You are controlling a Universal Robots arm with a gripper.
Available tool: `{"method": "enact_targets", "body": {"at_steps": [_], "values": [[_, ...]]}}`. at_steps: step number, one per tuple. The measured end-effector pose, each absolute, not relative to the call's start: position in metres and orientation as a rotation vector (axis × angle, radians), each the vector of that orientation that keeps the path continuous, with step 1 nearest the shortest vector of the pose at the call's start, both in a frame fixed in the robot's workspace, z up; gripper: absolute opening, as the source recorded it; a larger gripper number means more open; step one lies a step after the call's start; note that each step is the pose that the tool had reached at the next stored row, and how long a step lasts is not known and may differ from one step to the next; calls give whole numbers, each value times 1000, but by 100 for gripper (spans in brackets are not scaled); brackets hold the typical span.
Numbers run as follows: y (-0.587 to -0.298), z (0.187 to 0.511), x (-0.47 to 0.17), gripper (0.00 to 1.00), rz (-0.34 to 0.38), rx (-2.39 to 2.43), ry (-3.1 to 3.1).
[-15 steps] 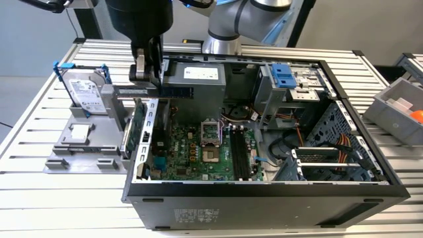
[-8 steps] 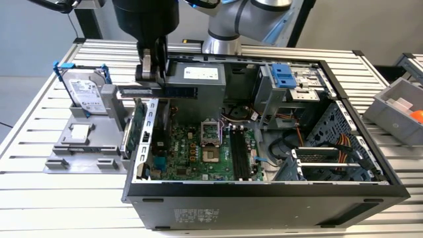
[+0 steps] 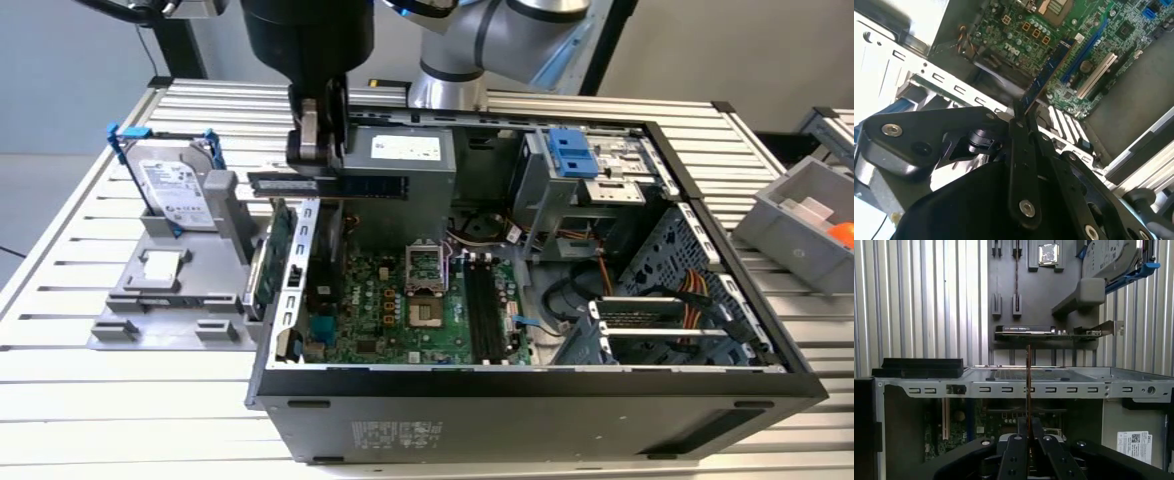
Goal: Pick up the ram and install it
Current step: 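Pick up the ram and move it above insertion slot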
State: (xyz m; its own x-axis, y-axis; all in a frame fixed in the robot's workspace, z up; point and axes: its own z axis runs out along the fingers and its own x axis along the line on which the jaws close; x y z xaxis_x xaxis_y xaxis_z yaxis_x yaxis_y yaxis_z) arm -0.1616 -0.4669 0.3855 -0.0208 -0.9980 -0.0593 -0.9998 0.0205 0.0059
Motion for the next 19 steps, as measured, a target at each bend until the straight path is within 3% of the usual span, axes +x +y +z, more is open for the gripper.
{"method": "enact_targets", "body": {"at_steps": [19], "values": [[-467, 385, -146, 0, 71, -2171, 2216]]}}
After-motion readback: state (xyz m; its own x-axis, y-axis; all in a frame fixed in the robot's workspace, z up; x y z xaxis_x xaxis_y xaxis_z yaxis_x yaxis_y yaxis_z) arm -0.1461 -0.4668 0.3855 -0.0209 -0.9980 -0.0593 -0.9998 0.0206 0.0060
